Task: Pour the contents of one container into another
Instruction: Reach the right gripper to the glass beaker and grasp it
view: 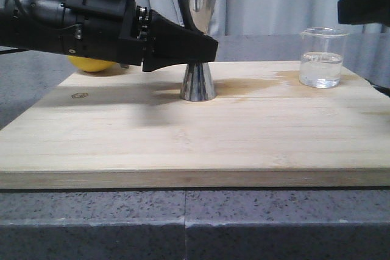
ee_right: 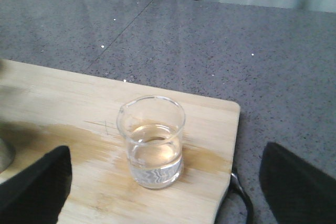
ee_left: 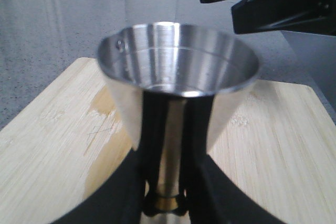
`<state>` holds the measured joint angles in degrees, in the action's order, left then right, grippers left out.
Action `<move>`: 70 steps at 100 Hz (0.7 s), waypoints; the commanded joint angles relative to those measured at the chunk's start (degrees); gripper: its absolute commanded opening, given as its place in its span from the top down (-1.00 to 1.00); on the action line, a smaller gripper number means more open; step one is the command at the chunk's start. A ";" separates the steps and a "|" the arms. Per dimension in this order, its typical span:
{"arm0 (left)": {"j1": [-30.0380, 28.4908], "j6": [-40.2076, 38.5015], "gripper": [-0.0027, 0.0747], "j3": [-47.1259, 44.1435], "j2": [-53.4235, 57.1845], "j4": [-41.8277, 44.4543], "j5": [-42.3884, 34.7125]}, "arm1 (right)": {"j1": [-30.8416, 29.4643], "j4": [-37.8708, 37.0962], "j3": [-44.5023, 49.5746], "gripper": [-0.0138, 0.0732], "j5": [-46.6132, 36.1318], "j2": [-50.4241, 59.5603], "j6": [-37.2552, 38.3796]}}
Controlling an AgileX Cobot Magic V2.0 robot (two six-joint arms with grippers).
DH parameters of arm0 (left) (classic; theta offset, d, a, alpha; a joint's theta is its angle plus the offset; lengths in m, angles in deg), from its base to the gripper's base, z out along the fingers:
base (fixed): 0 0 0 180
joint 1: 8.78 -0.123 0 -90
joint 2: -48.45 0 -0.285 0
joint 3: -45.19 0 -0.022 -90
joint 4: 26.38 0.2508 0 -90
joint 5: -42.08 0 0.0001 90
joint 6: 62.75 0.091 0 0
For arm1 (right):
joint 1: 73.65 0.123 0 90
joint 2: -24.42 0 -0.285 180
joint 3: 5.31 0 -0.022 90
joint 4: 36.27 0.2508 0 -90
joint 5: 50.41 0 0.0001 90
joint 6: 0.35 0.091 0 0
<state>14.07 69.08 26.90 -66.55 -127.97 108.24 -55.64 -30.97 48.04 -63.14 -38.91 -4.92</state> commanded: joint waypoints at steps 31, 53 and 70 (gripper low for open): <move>0.53 -0.60 0.61 1.53 2.40 -4.48 6.06 | 1.89 -0.60 2.11 -0.83 -24.36 -14.67 -0.18; 0.53 -0.60 0.61 1.53 2.40 -4.48 6.06 | 3.09 -0.80 2.11 -0.83 -35.03 -22.30 1.37; 0.53 -0.60 0.61 1.53 2.40 -4.48 6.06 | 3.09 -0.80 2.11 -0.83 -41.70 -26.67 1.58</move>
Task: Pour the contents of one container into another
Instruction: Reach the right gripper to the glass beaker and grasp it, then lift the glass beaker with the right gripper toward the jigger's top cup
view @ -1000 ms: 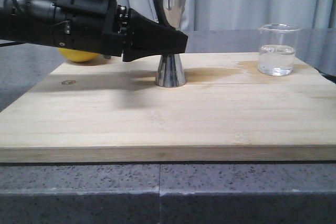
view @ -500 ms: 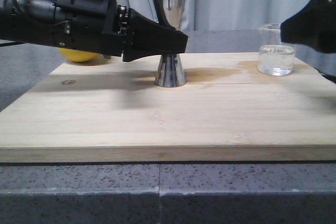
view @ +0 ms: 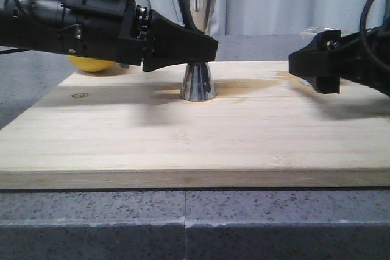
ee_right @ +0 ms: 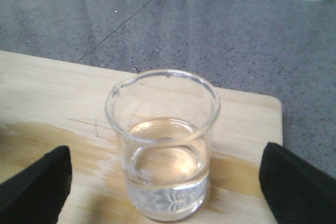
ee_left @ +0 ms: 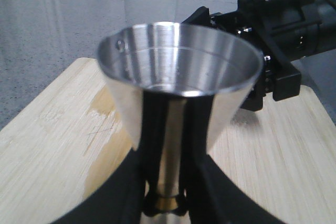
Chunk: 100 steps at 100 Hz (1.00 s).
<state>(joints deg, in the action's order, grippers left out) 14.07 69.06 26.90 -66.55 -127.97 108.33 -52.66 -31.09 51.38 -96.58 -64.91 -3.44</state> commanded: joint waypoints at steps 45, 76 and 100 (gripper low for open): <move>0.53 -0.58 0.61 1.53 2.40 -4.48 5.97 | -0.01 -0.68 -3.03 -0.83 -14.04 -7.27 1.31; 0.53 -0.58 0.61 1.53 2.40 -4.48 5.97 | -0.01 -0.68 -3.03 -0.59 -14.62 -7.41 1.31; 0.53 -0.58 0.61 1.53 2.40 -4.48 5.97 | -0.01 -0.68 -3.03 -0.07 -14.62 -7.41 1.31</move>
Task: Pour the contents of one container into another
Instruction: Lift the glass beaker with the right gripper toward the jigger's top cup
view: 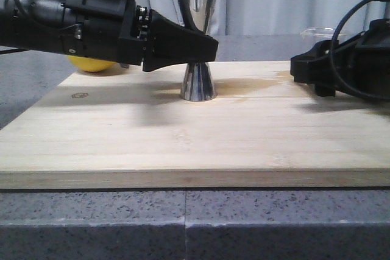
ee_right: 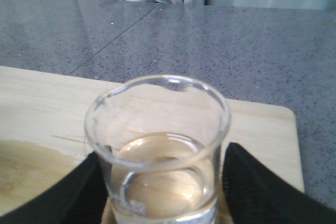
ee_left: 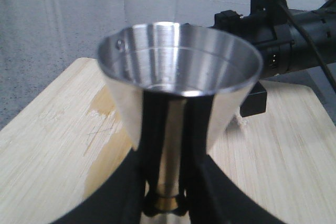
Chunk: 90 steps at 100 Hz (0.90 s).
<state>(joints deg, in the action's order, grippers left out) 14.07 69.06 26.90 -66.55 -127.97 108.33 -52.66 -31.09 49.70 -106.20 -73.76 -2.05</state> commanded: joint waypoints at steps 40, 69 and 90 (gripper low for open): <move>0.53 -0.58 0.61 1.53 2.40 -4.48 5.97 | -0.01 -0.74 -1.35 -0.01 -4.36 4.10 -0.07; 0.53 -0.58 0.61 1.53 2.40 -4.48 5.97 | -0.23 -1.49 -2.44 -0.01 2.07 10.15 -0.75; 0.53 -0.58 0.61 1.53 2.40 -4.48 5.97 | -0.23 -7.21 -8.28 -0.01 12.91 12.36 -1.57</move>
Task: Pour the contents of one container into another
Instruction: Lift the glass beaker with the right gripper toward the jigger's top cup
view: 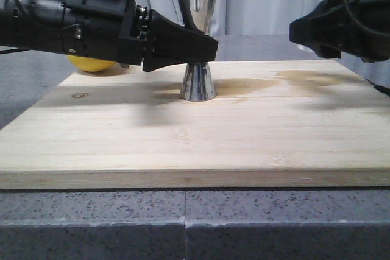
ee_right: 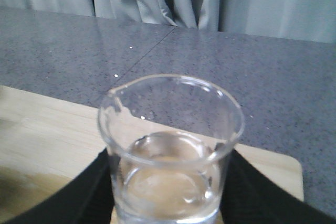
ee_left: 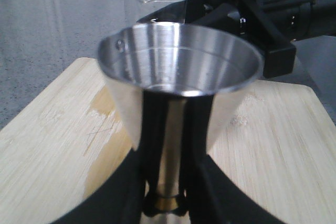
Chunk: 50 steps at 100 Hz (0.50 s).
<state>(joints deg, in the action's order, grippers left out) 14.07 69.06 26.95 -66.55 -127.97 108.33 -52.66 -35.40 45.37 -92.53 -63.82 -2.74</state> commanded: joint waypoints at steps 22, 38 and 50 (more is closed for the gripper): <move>0.53 -0.58 0.61 1.48 2.40 -4.48 5.97 | -0.01 -10.78 -12.13 -0.01 14.27 3.01 -0.88; 0.53 -0.58 0.61 1.48 2.40 -4.48 5.97 | 1.02 -13.41 -17.45 -0.01 21.85 3.01 -0.88; 0.53 -0.58 0.61 1.48 2.40 -4.48 5.97 | 2.33 -15.21 -20.24 -0.01 26.36 3.01 -0.88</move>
<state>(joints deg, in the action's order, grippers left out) 14.07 68.97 26.95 -66.55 -127.97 108.33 -51.06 -48.78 28.66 -65.31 -62.87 -3.09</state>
